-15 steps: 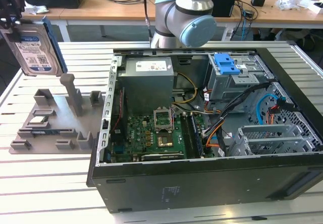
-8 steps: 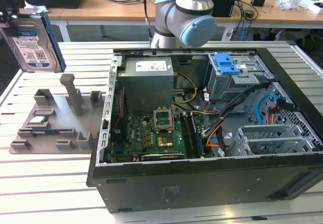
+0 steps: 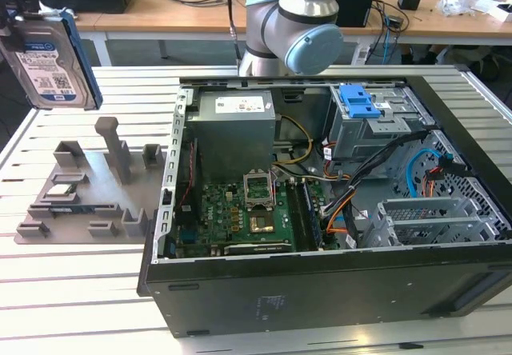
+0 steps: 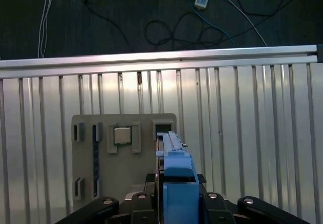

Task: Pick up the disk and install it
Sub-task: 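Pick up the disk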

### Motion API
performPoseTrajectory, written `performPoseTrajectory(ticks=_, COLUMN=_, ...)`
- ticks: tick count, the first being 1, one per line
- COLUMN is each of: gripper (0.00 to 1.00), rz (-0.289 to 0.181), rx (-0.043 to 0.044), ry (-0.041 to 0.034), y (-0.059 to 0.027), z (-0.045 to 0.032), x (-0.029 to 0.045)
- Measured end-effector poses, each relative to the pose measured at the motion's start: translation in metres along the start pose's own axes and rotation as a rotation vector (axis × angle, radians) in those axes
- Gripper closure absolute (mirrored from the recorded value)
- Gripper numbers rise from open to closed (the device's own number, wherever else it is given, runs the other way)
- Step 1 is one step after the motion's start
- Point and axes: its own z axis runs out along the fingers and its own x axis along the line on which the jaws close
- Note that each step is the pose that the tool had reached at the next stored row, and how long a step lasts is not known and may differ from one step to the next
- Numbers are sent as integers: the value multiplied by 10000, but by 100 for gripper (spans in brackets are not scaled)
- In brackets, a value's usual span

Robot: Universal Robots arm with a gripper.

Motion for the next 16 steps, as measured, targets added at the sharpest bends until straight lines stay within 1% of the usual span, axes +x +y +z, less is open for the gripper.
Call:
performPoseTrajectory(ticks=5, gripper=63, rz=0, rx=0, ry=0, y=3, z=-93, x=-2)
performPoseTrajectory(ticks=8, gripper=63, rz=0, rx=-1, ry=0, y=5, z=-184, x=-4)
performPoseTrajectory(ticks=10, gripper=63, rz=0, rx=-1, ry=0, y=6, z=-218, x=-5)
performPoseTrajectory(ticks=12, gripper=63, rz=0, rx=0, ry=0, y=8, z=-278, x=-6)
performPoseTrajectory(ticks=16, gripper=63, rz=0, rx=0, ry=0, y=9, z=-348, x=-8)
